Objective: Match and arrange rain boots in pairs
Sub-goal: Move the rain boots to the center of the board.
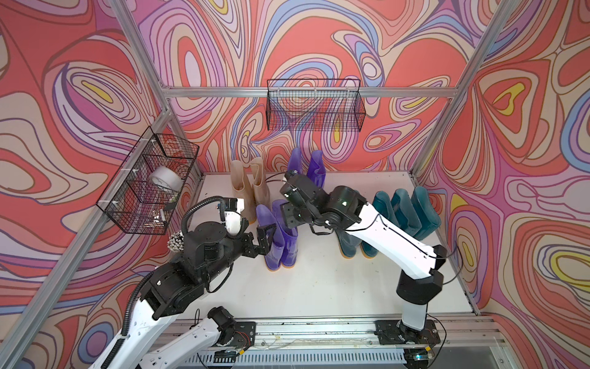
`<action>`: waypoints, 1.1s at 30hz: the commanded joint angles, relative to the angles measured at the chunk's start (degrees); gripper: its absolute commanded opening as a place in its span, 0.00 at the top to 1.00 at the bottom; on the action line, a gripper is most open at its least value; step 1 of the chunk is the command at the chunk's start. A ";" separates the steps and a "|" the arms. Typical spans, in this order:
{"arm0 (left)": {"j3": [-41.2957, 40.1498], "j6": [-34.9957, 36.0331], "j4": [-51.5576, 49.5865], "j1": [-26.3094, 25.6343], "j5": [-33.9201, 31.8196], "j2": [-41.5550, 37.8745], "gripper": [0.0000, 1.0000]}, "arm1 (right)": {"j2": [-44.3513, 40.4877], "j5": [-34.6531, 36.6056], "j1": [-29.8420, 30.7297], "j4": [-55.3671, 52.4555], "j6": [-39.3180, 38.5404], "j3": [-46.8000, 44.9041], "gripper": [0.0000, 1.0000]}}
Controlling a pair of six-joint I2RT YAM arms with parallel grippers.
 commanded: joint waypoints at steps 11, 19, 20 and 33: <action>2.99 1.07 5.05 0.22 7.41 6.49 0.01 | -22.30 6.97 -23.77 -2.17 -6.10 -24.75 0.26; 2.03 0.84 5.39 0.22 7.29 6.27 0.00 | -22.59 5.54 -24.76 -1.22 -6.02 -30.19 0.23; 1.63 0.74 5.60 0.26 7.33 6.15 0.00 | -22.24 6.62 -24.76 -1.56 -5.59 -30.40 0.23; 0.80 0.69 5.52 0.22 6.84 5.36 0.00 | -22.79 10.54 -26.73 -1.52 -1.98 -37.19 0.22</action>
